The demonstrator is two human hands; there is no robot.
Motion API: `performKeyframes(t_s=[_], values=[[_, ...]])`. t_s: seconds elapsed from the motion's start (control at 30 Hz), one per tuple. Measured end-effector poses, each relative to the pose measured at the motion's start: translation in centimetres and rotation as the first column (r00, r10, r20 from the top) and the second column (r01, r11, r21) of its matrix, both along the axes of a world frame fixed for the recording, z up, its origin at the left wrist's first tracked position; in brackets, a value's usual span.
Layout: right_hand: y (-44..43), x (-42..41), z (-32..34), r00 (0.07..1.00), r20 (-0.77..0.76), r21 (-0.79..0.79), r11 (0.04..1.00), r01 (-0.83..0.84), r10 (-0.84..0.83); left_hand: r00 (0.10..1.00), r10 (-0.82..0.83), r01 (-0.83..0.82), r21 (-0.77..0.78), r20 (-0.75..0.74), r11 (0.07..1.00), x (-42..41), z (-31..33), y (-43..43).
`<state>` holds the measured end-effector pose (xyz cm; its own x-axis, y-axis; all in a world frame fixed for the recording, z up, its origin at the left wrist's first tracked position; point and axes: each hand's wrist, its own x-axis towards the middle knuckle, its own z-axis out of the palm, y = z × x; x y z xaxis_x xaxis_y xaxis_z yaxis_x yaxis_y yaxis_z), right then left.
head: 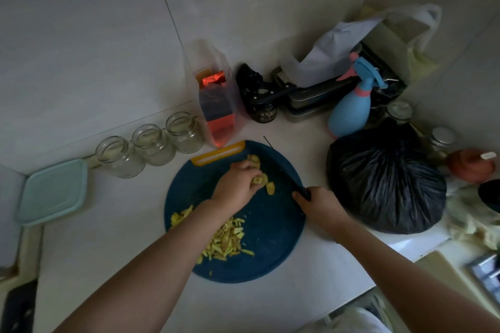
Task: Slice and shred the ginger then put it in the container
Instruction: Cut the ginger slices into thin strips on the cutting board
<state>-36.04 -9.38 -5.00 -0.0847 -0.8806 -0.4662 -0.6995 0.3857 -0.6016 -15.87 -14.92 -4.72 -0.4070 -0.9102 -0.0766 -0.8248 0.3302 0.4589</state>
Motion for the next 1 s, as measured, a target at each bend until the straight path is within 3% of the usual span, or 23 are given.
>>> performKeyframes(t_s=[0.13,0.4,0.67,1.0], values=[[0.0,-0.1,-0.3,1.0,-0.023,0.005,1.0,-0.019,0.019,0.997,0.074,-0.071,-0.082,0.036,0.994,1.4,-0.5,0.5],[-0.7,0.0,-0.4,1.0,-0.017,0.016,1.0,-0.009,0.009,0.974,0.223,-0.222,-0.038,0.032,0.974,2.4,0.8,-1.0],[-0.9,0.1,-0.4,1.0,-0.018,0.018,1.0,-0.017,0.017,0.997,0.079,-0.081,0.115,0.028,0.99,0.4,1.1,-3.9],[-1.0,-0.2,-0.5,0.999,0.033,0.022,1.0,-0.01,0.009,0.979,0.185,-0.159,0.253,-0.083,0.954,1.8,1.5,-4.2]])
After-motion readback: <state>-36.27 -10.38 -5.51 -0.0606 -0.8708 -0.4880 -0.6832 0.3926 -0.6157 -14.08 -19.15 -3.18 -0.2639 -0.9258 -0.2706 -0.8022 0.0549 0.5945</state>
